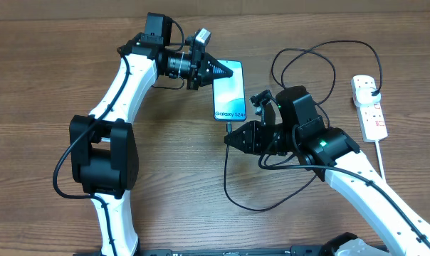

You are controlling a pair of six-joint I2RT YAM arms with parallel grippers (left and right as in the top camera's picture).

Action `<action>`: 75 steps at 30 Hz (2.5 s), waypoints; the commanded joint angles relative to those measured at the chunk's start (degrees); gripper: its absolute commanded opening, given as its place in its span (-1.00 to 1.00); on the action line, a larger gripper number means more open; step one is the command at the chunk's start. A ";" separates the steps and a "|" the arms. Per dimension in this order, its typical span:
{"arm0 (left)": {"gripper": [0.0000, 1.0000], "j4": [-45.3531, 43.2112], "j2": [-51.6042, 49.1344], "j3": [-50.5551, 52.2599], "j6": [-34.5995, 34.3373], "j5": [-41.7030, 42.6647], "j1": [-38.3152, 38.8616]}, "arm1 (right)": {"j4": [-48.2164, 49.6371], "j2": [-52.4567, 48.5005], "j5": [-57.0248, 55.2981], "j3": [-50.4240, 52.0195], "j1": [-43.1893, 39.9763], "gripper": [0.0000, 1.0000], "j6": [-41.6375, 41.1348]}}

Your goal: Plug charger to phone and switch on socket

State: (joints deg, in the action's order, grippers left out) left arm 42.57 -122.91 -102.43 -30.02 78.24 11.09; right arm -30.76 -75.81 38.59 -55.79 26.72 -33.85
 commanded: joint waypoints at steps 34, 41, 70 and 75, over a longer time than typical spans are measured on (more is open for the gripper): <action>-0.92 -0.83 0.02 -0.92 -0.42 0.83 -1.66 | 2.21 -0.09 1.57 0.42 0.22 -0.92 1.31; -0.92 -0.83 0.02 -0.92 -0.42 0.83 -1.64 | 2.21 -0.09 1.55 0.42 0.22 -0.93 1.31; -0.92 -0.61 0.02 -0.92 -0.15 0.59 -0.61 | 2.08 -0.09 1.38 0.42 0.22 -0.92 1.31; -0.91 -0.59 0.02 -0.92 0.24 0.61 -0.61 | 1.97 -0.09 1.38 0.42 0.22 -0.93 1.31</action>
State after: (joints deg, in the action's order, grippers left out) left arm 41.98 -122.91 -102.43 -30.00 77.32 9.80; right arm -29.17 -75.81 39.46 -55.79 26.72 -33.21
